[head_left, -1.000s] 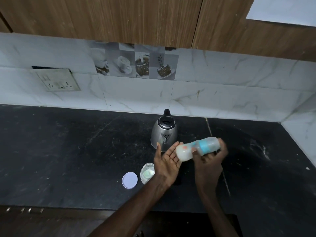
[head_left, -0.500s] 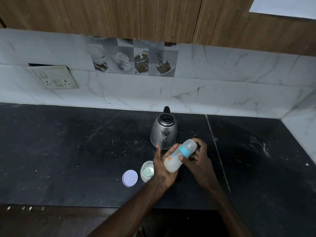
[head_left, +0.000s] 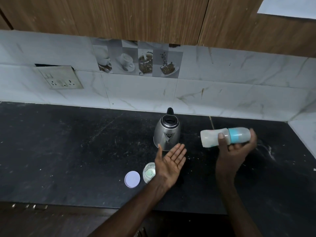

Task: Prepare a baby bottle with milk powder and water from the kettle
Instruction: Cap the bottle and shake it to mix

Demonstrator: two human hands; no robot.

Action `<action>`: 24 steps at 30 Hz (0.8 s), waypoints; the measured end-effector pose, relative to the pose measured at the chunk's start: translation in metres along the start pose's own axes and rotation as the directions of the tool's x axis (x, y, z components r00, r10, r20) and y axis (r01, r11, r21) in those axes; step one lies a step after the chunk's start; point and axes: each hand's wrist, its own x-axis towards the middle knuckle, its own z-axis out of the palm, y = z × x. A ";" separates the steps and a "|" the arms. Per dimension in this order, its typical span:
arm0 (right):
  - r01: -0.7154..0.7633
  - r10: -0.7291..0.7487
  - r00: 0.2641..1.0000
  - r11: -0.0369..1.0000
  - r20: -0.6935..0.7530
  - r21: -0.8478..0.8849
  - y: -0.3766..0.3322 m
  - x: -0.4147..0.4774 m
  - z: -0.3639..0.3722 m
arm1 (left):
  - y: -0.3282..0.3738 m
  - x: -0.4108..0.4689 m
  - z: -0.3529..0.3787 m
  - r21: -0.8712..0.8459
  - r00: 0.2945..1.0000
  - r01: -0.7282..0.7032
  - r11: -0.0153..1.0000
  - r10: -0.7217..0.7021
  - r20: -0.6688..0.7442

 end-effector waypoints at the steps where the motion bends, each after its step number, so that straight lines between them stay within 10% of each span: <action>1: -0.014 0.016 0.999 0.999 0.029 -0.052 0.003 -0.007 0.005 | 0.000 0.000 0.001 -0.013 1.000 -0.002 1.000 0.002 0.001; 5: 0.043 0.099 0.900 0.949 0.425 -0.313 0.015 -0.035 0.007 | -0.002 0.002 0.011 -0.051 1.000 0.017 0.999 -0.017 -0.010; 9: -0.068 0.065 0.997 0.992 -0.034 -0.107 0.015 -0.027 0.010 | 0.000 0.004 0.009 -0.015 1.000 0.009 1.000 -0.009 -0.021; 13: -0.060 0.166 0.921 0.954 0.353 -0.293 0.016 -0.049 0.015 | -0.003 0.005 0.011 -0.059 0.999 0.044 0.997 -0.046 -0.026; 17: -0.102 0.100 0.992 0.994 -0.074 -0.030 0.022 -0.032 0.002 | -0.002 0.007 0.009 -0.002 1.000 0.013 1.000 -0.013 -0.018; 21: -0.140 0.190 0.957 0.964 0.218 -0.224 0.014 -0.047 0.010 | -0.008 0.008 0.010 -0.055 0.999 0.043 0.998 -0.044 -0.015; 24: -0.172 0.174 0.970 0.985 -0.172 0.026 0.017 -0.027 0.004 | -0.009 0.010 0.010 -0.004 1.000 0.012 1.000 -0.012 -0.003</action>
